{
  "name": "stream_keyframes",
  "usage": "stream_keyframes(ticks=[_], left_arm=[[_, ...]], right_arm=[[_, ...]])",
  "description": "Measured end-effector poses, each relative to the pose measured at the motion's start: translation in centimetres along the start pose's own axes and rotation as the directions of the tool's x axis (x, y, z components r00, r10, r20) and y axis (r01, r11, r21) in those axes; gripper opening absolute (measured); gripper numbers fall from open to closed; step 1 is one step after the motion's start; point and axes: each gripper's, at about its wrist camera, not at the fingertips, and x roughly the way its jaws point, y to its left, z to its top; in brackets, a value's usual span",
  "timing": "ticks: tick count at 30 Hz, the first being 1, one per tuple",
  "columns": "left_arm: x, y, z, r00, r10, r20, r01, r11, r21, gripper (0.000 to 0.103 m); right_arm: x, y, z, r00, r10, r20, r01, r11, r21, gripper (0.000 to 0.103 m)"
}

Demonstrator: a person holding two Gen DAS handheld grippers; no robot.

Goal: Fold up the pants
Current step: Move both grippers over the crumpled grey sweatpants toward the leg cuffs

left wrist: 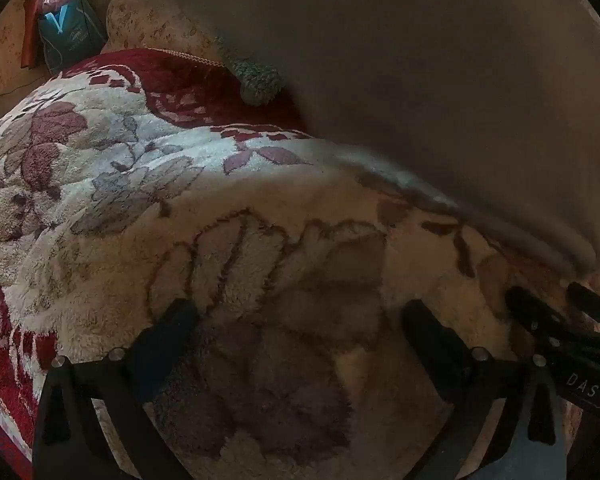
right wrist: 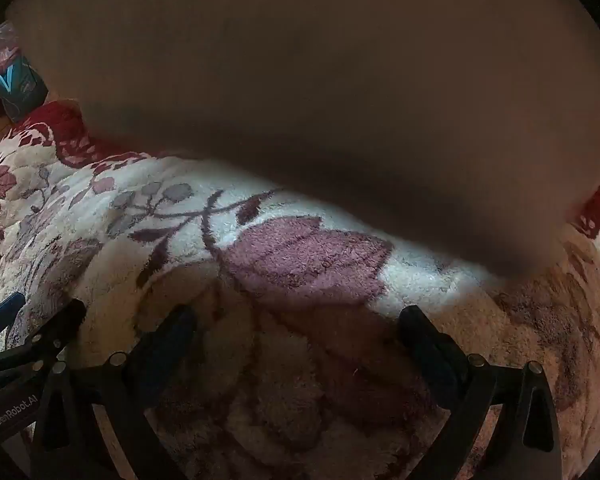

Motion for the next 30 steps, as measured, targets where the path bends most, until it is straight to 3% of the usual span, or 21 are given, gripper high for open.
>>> stream_keyframes(ticks=[30], left_arm=[[0.0,0.0,0.0,1.000,0.001,-0.001,-0.001,1.000,0.001,0.103]], right_arm=[[0.0,-0.4,-0.2,1.000,-0.003,-0.001,0.003,1.000,-0.002,0.103]])
